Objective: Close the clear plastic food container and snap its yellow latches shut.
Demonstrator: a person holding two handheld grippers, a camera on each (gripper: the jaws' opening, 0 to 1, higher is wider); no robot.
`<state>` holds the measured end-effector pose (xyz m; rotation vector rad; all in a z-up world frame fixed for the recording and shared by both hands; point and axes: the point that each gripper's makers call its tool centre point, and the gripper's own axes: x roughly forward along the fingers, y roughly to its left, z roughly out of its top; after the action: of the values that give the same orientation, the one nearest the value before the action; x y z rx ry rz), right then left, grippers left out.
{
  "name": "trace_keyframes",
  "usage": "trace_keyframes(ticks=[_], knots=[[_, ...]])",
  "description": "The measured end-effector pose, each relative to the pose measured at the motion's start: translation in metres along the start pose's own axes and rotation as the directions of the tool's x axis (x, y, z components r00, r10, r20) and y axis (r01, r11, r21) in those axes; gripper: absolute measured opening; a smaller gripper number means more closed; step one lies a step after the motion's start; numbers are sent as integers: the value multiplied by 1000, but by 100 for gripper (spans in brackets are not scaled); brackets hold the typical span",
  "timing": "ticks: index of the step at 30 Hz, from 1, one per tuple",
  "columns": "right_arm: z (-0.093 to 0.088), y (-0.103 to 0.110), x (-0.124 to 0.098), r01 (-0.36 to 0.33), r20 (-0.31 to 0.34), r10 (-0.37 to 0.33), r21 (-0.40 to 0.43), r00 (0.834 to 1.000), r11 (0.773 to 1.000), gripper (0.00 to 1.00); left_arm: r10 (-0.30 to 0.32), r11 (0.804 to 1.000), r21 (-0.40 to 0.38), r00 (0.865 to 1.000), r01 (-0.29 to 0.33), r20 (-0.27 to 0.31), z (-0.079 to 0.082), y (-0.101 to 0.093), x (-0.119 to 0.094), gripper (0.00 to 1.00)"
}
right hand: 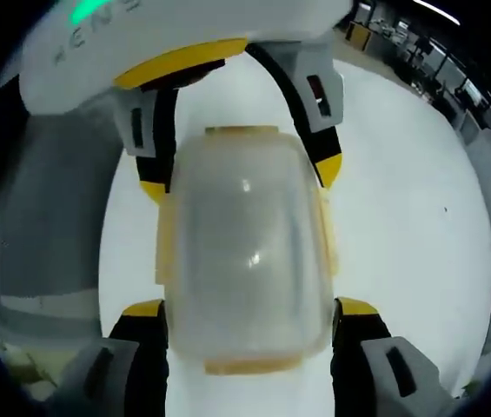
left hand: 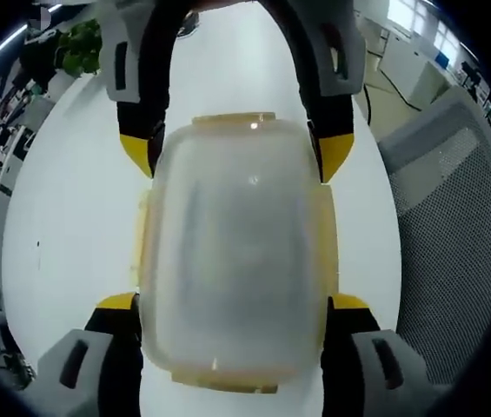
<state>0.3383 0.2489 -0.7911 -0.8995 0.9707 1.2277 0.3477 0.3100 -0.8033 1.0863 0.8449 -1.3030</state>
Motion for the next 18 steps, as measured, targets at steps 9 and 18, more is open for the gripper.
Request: trace_keyframes(ticks=[9, 18], knots=[[3, 1, 1, 4, 23, -5, 17, 1000, 1000, 77, -6, 1000, 18, 1000, 6, 0, -1, 1, 0, 85], [9, 2, 4, 4, 14, -4, 27, 1000, 1000, 78, -10, 999, 31, 1000, 10, -6, -8, 1, -2, 85]])
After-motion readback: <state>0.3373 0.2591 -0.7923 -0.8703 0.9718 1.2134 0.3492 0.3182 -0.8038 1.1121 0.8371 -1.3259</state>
